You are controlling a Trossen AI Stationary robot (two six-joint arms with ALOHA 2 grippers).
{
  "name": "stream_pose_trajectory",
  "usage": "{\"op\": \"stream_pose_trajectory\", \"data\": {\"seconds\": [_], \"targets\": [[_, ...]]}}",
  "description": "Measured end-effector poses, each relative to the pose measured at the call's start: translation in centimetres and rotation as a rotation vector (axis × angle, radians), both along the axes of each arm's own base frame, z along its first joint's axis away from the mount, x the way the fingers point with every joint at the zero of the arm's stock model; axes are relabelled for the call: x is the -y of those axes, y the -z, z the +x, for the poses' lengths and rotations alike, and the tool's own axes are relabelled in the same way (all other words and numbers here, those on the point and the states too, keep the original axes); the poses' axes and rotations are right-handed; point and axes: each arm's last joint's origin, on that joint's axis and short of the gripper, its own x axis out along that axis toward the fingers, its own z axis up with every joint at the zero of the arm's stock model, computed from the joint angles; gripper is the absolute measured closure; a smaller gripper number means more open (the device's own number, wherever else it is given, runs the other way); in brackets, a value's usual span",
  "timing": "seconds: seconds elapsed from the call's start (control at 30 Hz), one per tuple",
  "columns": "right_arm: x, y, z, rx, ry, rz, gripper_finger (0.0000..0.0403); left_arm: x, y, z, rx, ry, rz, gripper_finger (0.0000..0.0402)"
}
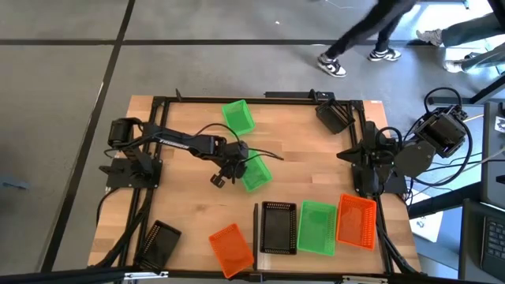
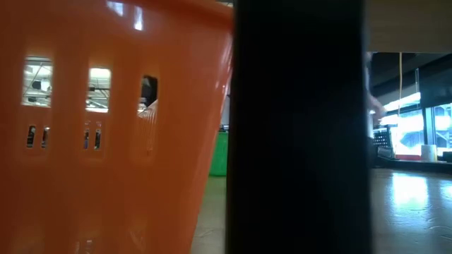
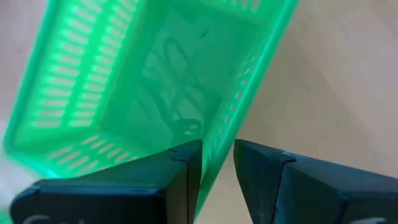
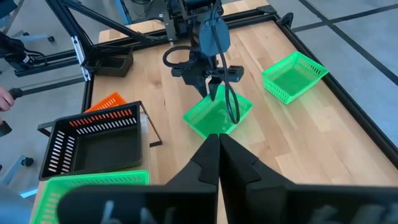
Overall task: Stack baskets on shelf by color
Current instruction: Stack the bottom green bin on the green bin on the shelf
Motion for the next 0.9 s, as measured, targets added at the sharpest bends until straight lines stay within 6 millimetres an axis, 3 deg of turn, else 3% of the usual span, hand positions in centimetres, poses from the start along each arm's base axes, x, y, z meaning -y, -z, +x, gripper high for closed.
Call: {"op": "stream_pose_trajectory", "data": {"seconds": [0.2, 0.37, 0.5, 0.63, 0.9], "targets": [[0.0, 0.0, 0.0, 0.002, 0.0, 0.002, 0.0402, 0.0, 1.2, 0.3, -0.036, 0.02, 0.015, 0.0324], [0.0, 0.0, 0.0, 0.004, 0.002, 0.006, 0.0402, 0.3, 1.9, 0.2, -0.08, 0.05, 0.105, 0.0385], [0.0, 0.0, 0.0, 0.005, 0.002, 0.006, 0.0402, 0.1, 1.3, 0.0, -0.082, 0.013, 0.183, 0.0399], [0.0, 0.0, 0.0, 0.005, 0.001, 0.006, 0.0402, -0.6, -1.1, -0.2, -0.085, -0.027, 0.21, 0.0401], [0.1, -0.1, -0.1, 0.009, 0.002, 0.003, 0.0402, -2.6, -8.5, -0.4, -0.015, -0.013, 0.26, 0.0401]]}}
